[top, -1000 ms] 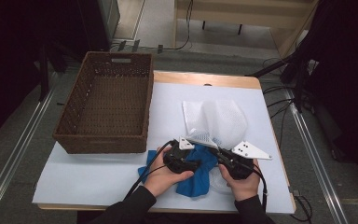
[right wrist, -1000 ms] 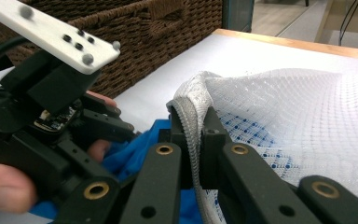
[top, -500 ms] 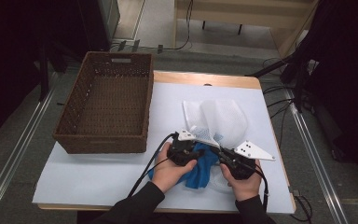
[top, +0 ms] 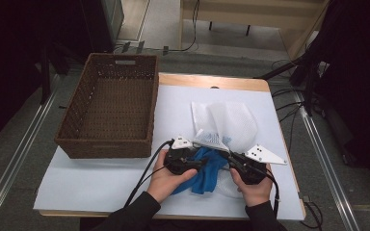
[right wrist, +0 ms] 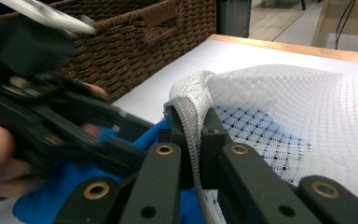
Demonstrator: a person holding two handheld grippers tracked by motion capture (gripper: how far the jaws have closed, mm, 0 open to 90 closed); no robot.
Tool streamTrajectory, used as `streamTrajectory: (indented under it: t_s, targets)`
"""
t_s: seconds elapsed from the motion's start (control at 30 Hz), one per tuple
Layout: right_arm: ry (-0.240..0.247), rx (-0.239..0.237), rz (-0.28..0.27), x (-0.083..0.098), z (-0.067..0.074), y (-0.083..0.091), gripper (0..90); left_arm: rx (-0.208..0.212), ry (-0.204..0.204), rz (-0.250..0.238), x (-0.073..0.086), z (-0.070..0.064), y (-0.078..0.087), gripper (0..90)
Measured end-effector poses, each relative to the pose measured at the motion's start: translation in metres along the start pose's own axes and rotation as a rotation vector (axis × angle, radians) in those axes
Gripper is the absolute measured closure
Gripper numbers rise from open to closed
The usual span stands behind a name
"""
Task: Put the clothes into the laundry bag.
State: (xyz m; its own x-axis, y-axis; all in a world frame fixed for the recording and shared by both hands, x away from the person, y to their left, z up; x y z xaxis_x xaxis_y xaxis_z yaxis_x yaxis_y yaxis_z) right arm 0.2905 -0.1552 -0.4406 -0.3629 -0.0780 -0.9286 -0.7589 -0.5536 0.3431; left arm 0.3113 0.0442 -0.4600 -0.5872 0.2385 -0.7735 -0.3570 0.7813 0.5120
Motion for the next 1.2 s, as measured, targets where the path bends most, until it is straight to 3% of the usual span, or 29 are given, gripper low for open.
streamTrajectory:
  t_s: [0.1,0.17,0.23,0.27,0.3,0.4,0.47,0.6,0.73,0.8,0.87,0.9,1.0,1.03,1.07,1.13,1.2]
  targets:
    - [0.006,-0.002,0.005,0.001,0.002,-0.002,88.8,-0.036,-0.047,0.034,0.003,-0.006,-0.006,50.5]
    - [0.01,-0.006,0.009,0.001,0.004,-0.004,88.8,-0.107,-0.096,0.085,0.006,-0.012,-0.013,57.3]
    - [0.016,-0.01,0.016,0.002,0.005,-0.005,88.8,-0.142,-0.128,0.107,0.008,-0.018,-0.02,66.4]
    - [0.016,-0.01,0.016,0.002,0.005,-0.005,88.8,-0.14,-0.134,0.112,0.009,-0.02,-0.023,66.4]
    - [0.014,-0.016,0.022,0.003,0.005,-0.005,88.8,-0.14,-0.136,0.115,0.009,-0.022,-0.025,79.3]
    - [0.012,-0.016,0.017,0.002,0.003,-0.004,88.8,-0.122,-0.155,0.102,0.005,-0.025,-0.025,84.5]
    - [0.013,-0.014,0.011,0.001,0.003,-0.003,88.8,-0.097,-0.148,0.076,0.0,-0.026,-0.023,84.7]
    - [0.004,-0.015,-0.045,-0.014,0.005,0.011,88.8,-0.003,-0.07,-0.027,-0.018,-0.025,-0.015,84.6]
    - [-0.004,-0.025,-0.07,-0.019,0.006,0.017,88.8,0.008,0.012,-0.136,-0.032,-0.021,-0.013,83.7]
    - [-0.005,-0.021,-0.061,-0.018,0.006,0.016,88.8,-0.021,0.043,-0.128,-0.031,-0.015,-0.023,82.0]
    - [-0.008,0.0,-0.025,-0.011,0.001,0.01,88.8,-0.017,0.071,-0.03,-0.023,-0.006,-0.039,71.1]
    - [-0.009,0.006,-0.014,-0.008,-0.002,0.008,88.8,0.015,0.072,0.027,-0.014,-0.001,-0.045,66.7]
    - [-0.014,0.016,-0.001,-0.003,-0.007,0.006,88.8,0.023,0.053,-0.002,-0.009,-0.001,-0.037,57.6]
    - [-0.023,0.02,0.002,-0.002,-0.009,0.006,88.9,0.032,0.041,-0.016,-0.009,-0.002,-0.031,48.9]
    - [-0.028,0.023,0.004,-0.002,-0.011,0.006,88.8,0.033,0.027,-0.027,-0.009,-0.003,-0.025,48.9]
    - [-0.036,0.03,0.007,0.0,-0.014,0.005,88.8,0.001,-0.025,-0.034,-0.007,-0.003,-0.013,35.9]
    - [-0.031,0.033,0.007,0.0,-0.014,0.004,88.8,-0.037,-0.055,0.014,-0.002,-0.001,-0.006,30.6]
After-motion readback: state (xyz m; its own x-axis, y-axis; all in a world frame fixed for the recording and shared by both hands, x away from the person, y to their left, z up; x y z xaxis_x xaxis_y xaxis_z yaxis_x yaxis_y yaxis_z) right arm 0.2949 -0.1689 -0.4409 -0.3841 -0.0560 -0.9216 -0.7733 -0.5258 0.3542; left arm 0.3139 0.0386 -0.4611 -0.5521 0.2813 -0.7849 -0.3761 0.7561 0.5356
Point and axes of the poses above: each handheld gripper's, and its own axes: y roughly backward along the jaws, x roughly out of its underside, z roughly to its left, the point moved 3 cm from there along -y, roughly forward along the jaws, and after that the axes turned 7 degrees about x, right-handed, at the moved point
